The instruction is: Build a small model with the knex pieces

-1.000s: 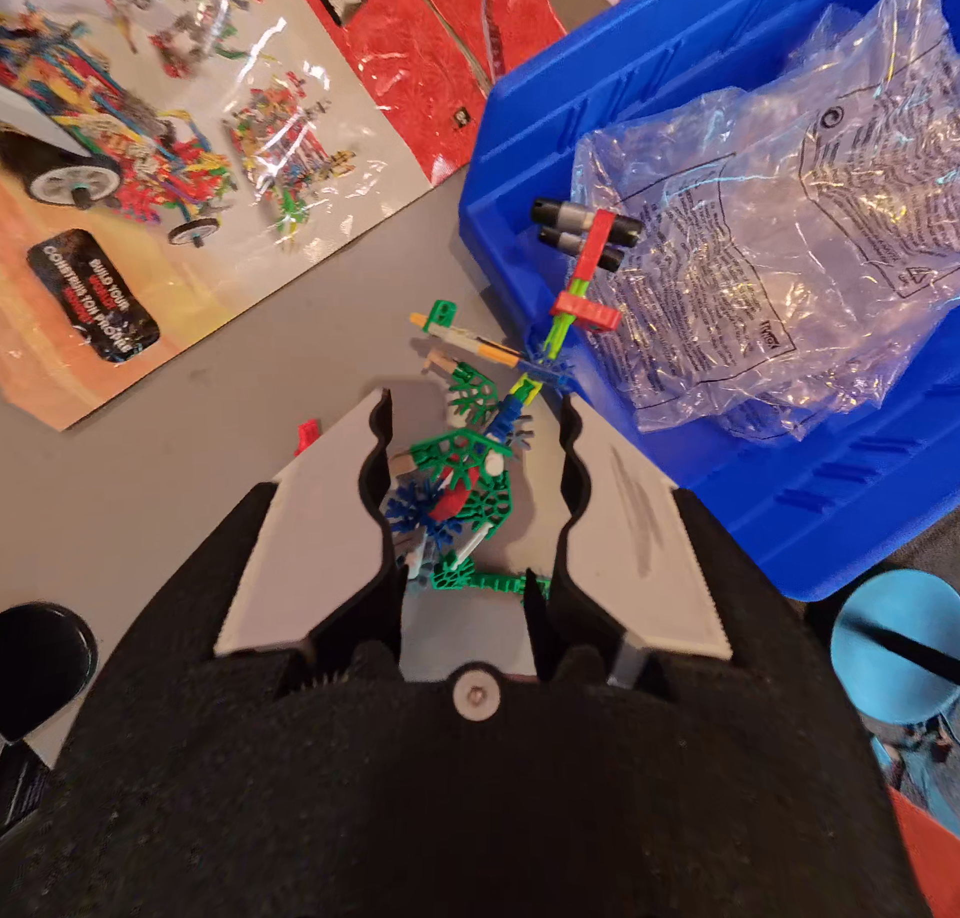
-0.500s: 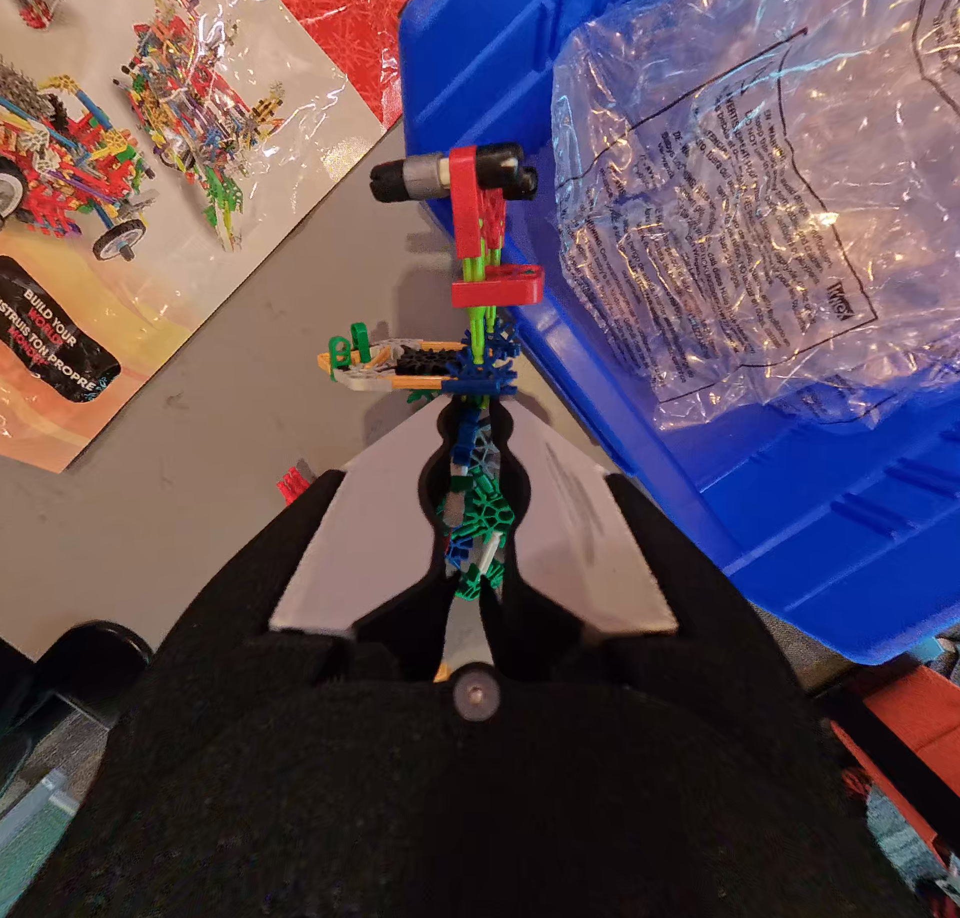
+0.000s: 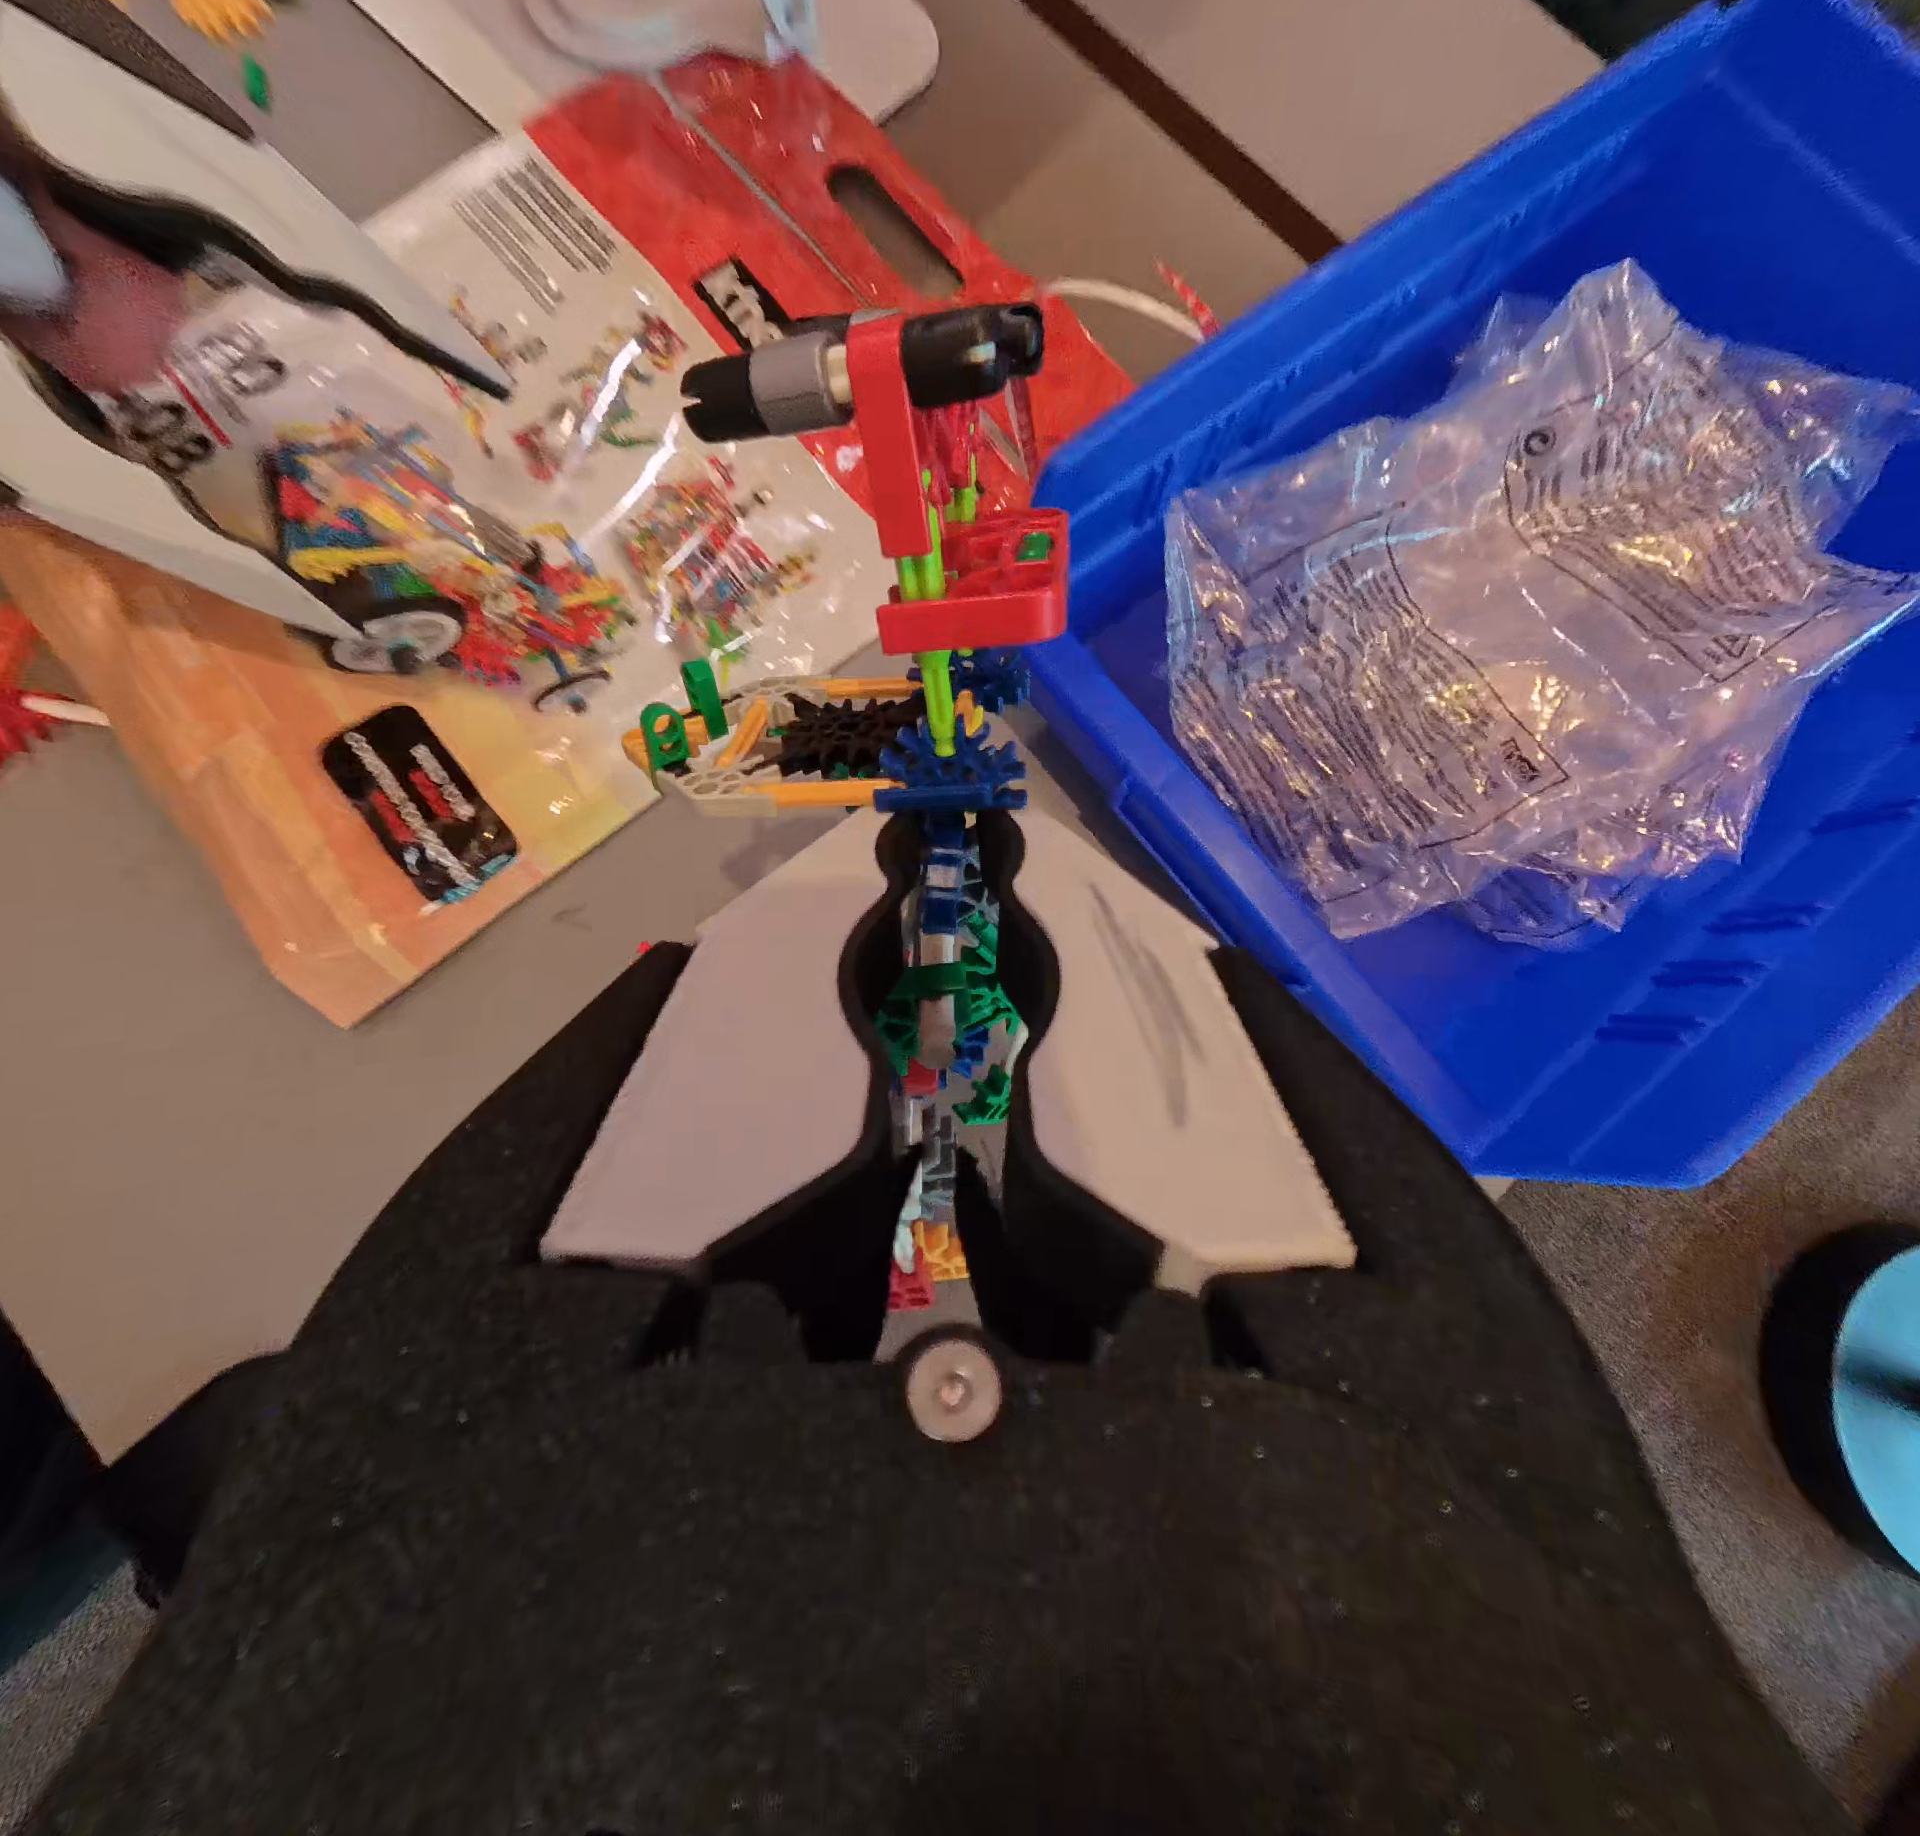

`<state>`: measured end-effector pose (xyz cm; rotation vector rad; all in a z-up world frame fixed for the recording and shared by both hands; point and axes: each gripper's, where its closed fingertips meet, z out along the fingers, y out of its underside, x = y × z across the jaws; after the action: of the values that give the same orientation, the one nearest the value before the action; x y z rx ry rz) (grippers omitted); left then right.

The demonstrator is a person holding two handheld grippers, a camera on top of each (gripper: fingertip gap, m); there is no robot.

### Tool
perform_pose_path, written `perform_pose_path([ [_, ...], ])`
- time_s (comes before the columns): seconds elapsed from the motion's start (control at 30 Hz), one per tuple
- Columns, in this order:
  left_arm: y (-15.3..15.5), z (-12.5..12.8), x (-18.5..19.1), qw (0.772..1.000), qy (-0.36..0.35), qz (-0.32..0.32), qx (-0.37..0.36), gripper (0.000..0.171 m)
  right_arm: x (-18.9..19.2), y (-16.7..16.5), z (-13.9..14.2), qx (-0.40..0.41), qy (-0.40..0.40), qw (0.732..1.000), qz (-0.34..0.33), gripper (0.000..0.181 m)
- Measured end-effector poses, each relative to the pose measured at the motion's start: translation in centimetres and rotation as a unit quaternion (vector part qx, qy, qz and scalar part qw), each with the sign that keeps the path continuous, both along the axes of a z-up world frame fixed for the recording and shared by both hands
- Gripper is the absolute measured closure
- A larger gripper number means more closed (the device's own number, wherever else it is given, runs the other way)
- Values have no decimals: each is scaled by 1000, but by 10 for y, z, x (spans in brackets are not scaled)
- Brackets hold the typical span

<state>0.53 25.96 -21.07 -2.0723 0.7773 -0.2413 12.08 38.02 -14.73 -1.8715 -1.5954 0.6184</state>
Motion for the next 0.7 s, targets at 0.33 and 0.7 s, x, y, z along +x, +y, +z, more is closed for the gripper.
perform_pose_path([
  [0.33, 0, 60, 89, 966, -240, -98, -10, 111, -8, -81, 95, 46, 204, 975, 81, 173],
  [0.7, -38, 88, 132, 895, -373, -246, -14, 136, -10, -130, 118, 30, 278, 954, 109, 173],
])
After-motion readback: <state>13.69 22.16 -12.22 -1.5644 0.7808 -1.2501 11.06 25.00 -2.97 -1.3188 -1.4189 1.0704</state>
